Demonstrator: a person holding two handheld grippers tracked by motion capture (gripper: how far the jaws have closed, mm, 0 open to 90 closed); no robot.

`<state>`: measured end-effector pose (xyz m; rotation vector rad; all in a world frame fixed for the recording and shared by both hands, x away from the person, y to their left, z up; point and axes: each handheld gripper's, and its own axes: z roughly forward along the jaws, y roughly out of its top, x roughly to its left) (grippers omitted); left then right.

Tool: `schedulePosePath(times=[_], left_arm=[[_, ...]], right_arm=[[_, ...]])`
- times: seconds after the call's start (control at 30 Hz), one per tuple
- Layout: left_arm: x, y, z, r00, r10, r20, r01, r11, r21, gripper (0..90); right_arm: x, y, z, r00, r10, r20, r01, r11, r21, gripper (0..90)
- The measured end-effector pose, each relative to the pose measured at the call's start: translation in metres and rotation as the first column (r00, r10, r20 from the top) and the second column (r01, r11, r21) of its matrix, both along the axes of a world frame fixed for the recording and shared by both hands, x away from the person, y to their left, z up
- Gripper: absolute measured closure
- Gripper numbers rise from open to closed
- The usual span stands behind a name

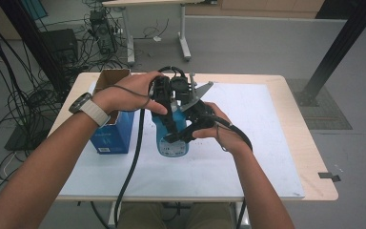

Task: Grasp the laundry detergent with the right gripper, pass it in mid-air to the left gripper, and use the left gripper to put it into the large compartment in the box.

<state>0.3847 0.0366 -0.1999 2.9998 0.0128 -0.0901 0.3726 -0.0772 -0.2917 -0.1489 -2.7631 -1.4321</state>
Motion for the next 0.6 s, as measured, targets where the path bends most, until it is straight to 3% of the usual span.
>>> schedulePosePath(times=[0.1, 0.4, 0.43, 0.47, 0.6], left_arm=[[-0.0007, -0.0002, 0.0003, 1.0, 0.001, 0.001, -0.001, 1.0, 0.0, 38.6], [-0.0008, 0.0, 0.0009, 1.0, 0.002, 0.004, -0.002, 1.0, -0.007, 38.6], [-0.0008, 0.0, 0.0009, 1.0, 0.002, 0.004, -0.002, 1.0, -0.008, 38.6], [-0.0009, -0.0002, 0.0012, 1.0, 0.003, 0.003, -0.003, 1.0, -0.004, 38.6], [-0.0011, -0.0005, 0.0012, 1.0, 0.004, 0.005, -0.004, 1.0, -0.007, 38.6]], right_arm=[[0.0014, 0.002, -0.0011, 0.9989, 0.047, 0.007, -0.047, 0.999, 0.019, 44.1], [0.0009, 0.0014, 0.0003, 0.9994, 0.034, 0.006, -0.034, 0.999, 0.012, 44.1], [-0.0005, -0.0002, 0.0014, 1.0, -0.001, 0.004, 0.001, 1.0, -0.002, 44.1], [0.0016, -0.0003, 0.0005, 0.9996, 0.018, 0.024, -0.018, 1.0, 0.005, 44.1], [-0.0001, -0.0002, 0.0012, 1.0, 0.007, 0.007, -0.007, 1.0, 0.002, 44.1]])
